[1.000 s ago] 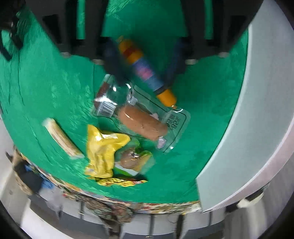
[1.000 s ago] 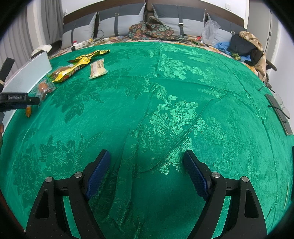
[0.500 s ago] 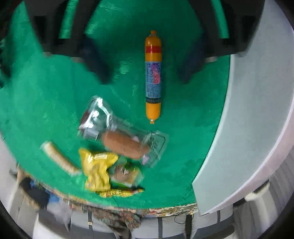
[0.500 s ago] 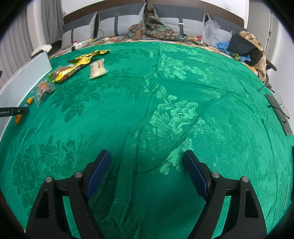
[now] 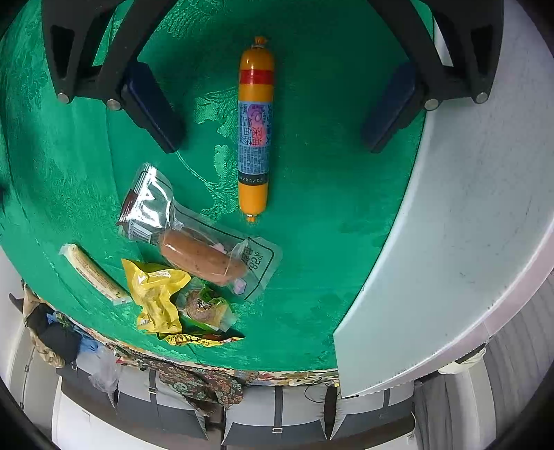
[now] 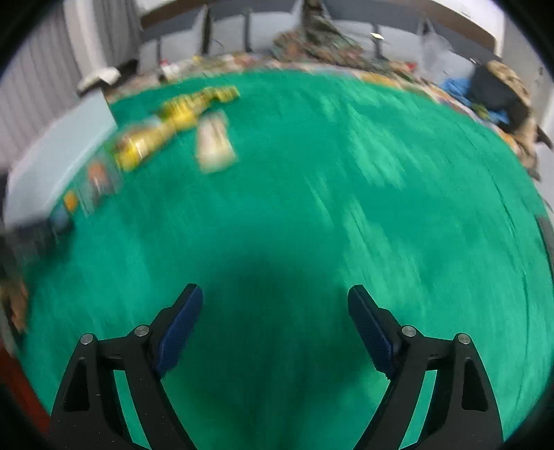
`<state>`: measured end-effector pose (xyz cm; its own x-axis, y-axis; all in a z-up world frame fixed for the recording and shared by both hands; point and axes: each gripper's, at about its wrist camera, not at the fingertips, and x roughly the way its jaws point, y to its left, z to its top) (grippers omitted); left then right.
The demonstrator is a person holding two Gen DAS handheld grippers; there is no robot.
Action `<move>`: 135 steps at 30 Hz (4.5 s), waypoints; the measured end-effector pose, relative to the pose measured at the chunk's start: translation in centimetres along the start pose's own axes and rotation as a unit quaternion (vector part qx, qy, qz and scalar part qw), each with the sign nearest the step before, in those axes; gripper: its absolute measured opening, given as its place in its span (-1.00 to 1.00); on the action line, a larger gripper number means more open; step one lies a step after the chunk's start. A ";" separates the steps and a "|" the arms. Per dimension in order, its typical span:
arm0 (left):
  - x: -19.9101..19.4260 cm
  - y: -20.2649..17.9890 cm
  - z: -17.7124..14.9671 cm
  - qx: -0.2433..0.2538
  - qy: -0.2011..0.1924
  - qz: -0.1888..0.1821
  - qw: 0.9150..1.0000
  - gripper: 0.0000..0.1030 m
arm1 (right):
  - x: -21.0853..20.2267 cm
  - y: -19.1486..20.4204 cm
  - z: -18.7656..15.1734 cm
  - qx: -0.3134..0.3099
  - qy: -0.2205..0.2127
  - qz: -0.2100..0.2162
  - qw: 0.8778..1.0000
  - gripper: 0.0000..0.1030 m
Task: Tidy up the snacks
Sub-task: 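Grasp the cream wafer bar with the right tool while the left holds the sausage stick, then carry the sausage stick and wafer bar into the white box, opening both tools, then move both tools back over the bed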
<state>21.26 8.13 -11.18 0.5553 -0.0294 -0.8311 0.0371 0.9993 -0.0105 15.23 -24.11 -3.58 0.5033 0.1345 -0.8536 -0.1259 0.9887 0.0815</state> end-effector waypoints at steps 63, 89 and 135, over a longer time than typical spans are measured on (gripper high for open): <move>-6.3 0.3 -3.0 -0.028 0.023 -0.134 0.990 -0.71 | -4.3 1.3 -5.5 0.066 0.072 0.056 0.994 -0.46; -19.8 27.0 -3.4 -0.194 -0.064 0.080 0.976 0.66 | -12.9 37.2 9.7 -0.092 -0.044 0.334 0.937 0.20; -21.2 -7.6 -0.9 0.105 -0.076 0.083 0.988 0.93 | -5.5 -2.1 -9.9 0.054 -0.014 -0.038 0.998 0.32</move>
<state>8.44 1.16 5.97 0.6855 0.1146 -0.7190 0.0983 0.9639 0.2474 4.29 -27.54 -4.12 0.5315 0.0591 -0.8450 0.0064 0.9973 0.0738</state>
